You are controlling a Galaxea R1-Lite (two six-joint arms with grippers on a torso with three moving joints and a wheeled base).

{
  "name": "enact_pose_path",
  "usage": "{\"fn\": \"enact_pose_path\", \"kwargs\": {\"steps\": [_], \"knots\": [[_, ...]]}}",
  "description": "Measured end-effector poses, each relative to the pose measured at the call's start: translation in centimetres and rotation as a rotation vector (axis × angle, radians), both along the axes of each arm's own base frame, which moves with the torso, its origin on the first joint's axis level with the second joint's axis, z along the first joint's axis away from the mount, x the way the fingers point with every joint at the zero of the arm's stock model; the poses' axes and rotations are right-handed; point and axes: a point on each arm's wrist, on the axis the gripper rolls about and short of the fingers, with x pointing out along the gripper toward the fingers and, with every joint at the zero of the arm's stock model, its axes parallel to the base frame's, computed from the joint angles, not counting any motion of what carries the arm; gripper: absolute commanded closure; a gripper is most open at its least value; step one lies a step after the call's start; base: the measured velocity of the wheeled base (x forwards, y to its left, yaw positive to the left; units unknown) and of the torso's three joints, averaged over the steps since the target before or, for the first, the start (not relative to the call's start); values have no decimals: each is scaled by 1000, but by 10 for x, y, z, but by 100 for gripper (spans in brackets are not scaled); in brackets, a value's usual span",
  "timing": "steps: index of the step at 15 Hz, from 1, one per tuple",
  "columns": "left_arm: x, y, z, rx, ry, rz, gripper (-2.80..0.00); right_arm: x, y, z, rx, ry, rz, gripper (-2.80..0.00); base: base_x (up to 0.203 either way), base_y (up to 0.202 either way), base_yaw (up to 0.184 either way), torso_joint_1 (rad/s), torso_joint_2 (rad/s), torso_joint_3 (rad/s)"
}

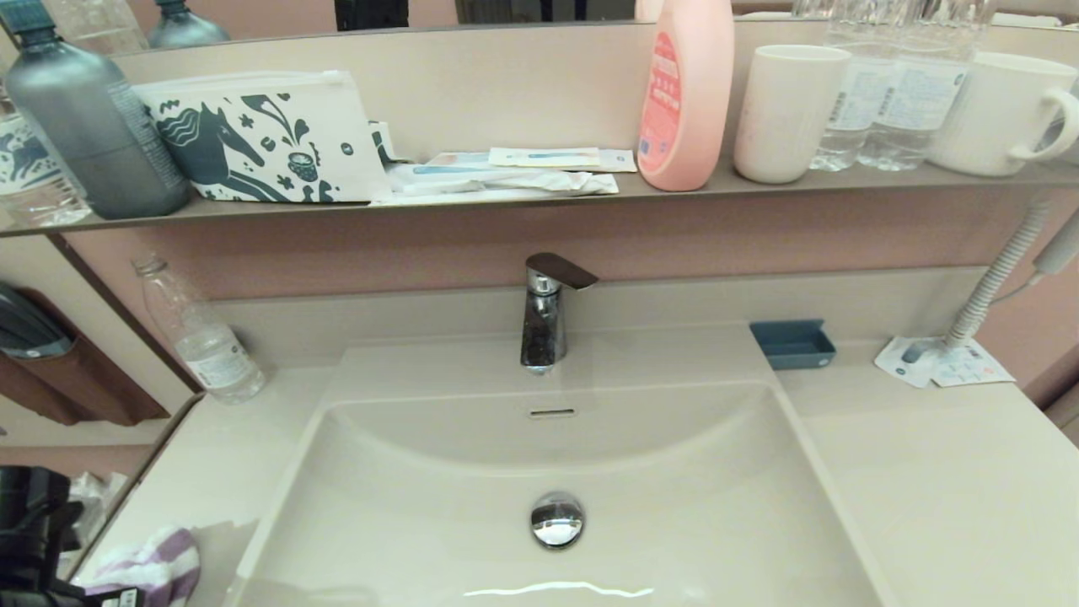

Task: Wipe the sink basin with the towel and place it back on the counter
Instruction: Pick up the cloth

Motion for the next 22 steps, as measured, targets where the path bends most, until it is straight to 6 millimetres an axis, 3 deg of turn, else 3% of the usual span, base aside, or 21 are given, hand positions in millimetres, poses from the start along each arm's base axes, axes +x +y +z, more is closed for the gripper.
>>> {"fn": "enact_pose_path", "kwargs": {"steps": [3, 6, 12, 16, 22], "knots": [[-7, -3, 13, 46, -63, -26, 0, 0, 0, 0, 0, 0, 0, 0, 0, 0, 0, 0, 0, 0], [-14, -7, 40, 145, -157, -107, 0, 0, 0, 0, 0, 0, 0, 0, 0, 0, 0, 0, 0, 0], [-45, -26, 114, 247, -353, -181, 0, 0, 0, 0, 0, 0, 0, 0, 0, 0, 0, 0, 0, 0], [-67, -38, 153, 278, -494, -207, 0, 0, 0, 0, 0, 0, 0, 0, 0, 0, 0, 0, 0, 0], [-65, -55, 175, 102, -700, -281, 0, 0, 0, 0, 0, 0, 0, 0, 0, 0, 0, 0, 0, 0]]}}
